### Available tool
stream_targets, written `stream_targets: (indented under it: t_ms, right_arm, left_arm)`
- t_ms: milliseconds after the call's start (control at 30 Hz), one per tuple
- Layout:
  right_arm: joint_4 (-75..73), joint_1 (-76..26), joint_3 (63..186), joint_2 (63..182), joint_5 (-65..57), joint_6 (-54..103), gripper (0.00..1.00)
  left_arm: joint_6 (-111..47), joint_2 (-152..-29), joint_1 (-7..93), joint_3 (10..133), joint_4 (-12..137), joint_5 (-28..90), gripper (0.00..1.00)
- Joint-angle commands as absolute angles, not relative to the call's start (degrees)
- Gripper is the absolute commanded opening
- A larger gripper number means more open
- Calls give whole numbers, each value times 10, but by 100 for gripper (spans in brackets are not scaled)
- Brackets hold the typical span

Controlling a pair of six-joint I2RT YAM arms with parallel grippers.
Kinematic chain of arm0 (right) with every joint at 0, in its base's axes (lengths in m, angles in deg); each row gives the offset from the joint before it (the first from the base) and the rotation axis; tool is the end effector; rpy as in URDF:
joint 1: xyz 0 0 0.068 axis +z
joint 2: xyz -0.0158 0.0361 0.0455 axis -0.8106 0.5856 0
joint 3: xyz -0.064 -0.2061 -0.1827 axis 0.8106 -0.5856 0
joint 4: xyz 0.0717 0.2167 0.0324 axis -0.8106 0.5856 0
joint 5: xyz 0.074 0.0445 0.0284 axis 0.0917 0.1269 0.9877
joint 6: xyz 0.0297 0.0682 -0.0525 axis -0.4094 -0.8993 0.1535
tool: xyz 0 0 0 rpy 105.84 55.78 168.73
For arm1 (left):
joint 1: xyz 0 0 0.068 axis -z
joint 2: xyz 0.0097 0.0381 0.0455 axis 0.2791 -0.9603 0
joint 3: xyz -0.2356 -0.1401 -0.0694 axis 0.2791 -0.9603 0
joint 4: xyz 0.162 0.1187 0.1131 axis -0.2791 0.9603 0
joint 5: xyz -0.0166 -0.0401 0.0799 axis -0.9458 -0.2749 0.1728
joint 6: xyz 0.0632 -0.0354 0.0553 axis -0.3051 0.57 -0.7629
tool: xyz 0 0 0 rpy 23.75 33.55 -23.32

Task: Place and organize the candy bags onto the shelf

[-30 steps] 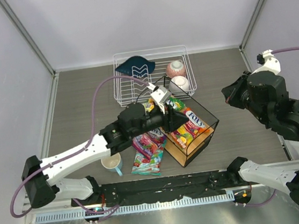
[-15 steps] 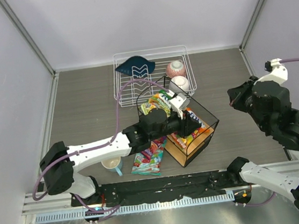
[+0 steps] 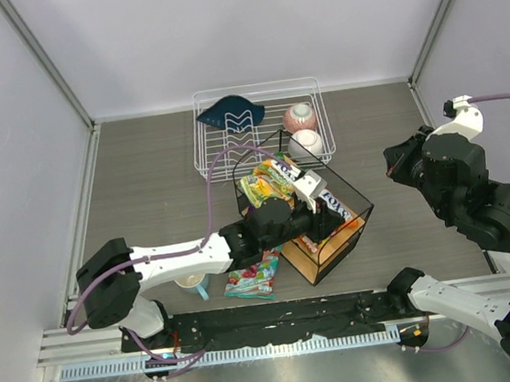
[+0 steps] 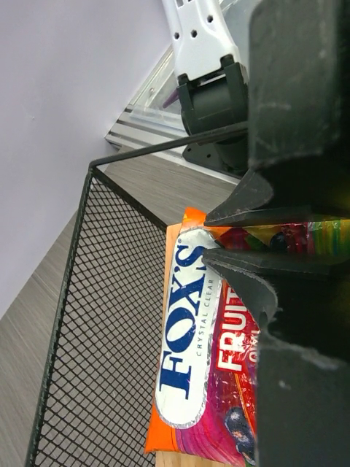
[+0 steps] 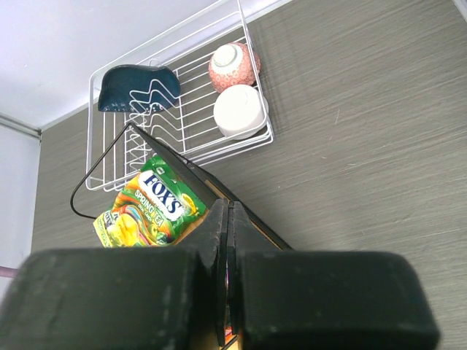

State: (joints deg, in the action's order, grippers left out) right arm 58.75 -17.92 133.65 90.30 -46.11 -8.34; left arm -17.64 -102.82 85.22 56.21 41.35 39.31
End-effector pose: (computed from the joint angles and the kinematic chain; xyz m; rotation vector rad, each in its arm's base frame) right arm 0.1104 0.0231 0.4338 0.4402 1.8758 0.2818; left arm 0.1352 -0.3521 0.3068 0.6904 1.7363 -1.1947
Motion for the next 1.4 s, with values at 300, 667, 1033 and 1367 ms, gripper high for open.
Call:
stream_targets:
  t_ms: [300, 667, 1033, 1367]
  right_arm:
    - [560, -177, 1343, 911, -445, -47, 3]
    - [515, -177, 1289, 941, -342, 21, 63]
    - [502, -178, 1214, 997, -391, 81, 68]
    - [523, -179, 1220, 1001, -409, 15, 65]
  left_arm:
    - [-176, -1024, 856, 566, 379, 418, 22]
    - [-221, -888, 856, 677, 546, 454, 27]
    - [-249, -679, 856, 582, 636, 558, 34]
    - [-255, -632, 856, 557, 668, 581, 36]
